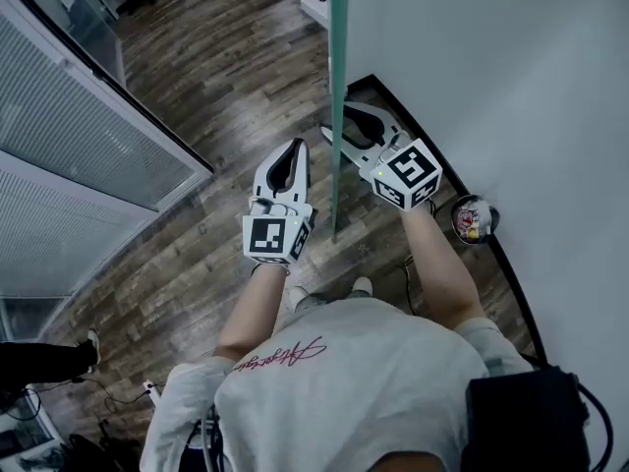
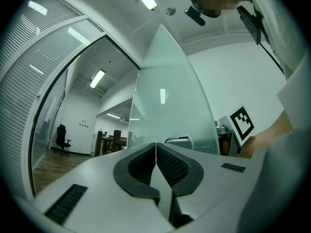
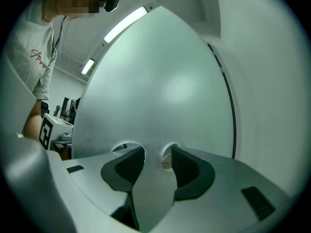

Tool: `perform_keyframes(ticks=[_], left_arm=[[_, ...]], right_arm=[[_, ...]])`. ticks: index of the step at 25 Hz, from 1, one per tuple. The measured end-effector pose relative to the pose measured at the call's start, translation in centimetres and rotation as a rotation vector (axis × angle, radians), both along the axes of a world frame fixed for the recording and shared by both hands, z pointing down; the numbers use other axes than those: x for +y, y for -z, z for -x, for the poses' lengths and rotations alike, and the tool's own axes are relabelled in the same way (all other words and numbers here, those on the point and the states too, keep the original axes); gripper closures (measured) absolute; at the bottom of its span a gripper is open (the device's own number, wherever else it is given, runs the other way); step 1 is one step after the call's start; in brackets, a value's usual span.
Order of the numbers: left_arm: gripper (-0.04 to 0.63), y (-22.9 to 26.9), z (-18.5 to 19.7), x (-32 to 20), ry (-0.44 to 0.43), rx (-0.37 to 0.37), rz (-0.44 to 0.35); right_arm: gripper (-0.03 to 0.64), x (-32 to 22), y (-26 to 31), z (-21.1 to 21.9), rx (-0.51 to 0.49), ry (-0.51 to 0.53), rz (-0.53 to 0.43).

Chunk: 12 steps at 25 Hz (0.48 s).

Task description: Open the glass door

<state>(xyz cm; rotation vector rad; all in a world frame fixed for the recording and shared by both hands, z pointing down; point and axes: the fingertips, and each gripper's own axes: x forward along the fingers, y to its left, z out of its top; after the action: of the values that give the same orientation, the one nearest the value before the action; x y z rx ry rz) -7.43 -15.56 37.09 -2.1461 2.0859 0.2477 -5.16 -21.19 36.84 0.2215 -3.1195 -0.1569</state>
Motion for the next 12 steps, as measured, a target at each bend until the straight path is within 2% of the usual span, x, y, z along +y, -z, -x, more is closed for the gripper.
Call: perform_keyframes(ticks=[5, 7, 9, 10, 12], left_arm=[[0.578, 0.0, -4.4, -2.4, -0.085, -0.013, -0.005], [0.578, 0.3, -5.8, -3.1, -0.113, -0.016, -0.008], [0.578, 0.6, -7.2, -3.5, -0.137, -0.022, -0.008], [0.578, 0.8, -7.9, -3.8, -0.147, -0.027, -0.008], [0.578, 0.7, -9.0, -4.5, -0.161, -0.027, -0.013]], right_arm=[[0.437, -1.9, -0.2, -4.3, 0.001, 0.039, -0.006], [0.443, -2.3, -0.3, -6.2, -0.014, 0.148, 0.007], [0.446, -3.0, -0.3, -9.0, -0.031, 0.281, 0.059], [0.446, -3.7, -0.1, -10.6, -0.033, 0.307, 0.078], [0.45, -5.9, 0.4, -13.8, -0.025, 0.25, 0.053]])
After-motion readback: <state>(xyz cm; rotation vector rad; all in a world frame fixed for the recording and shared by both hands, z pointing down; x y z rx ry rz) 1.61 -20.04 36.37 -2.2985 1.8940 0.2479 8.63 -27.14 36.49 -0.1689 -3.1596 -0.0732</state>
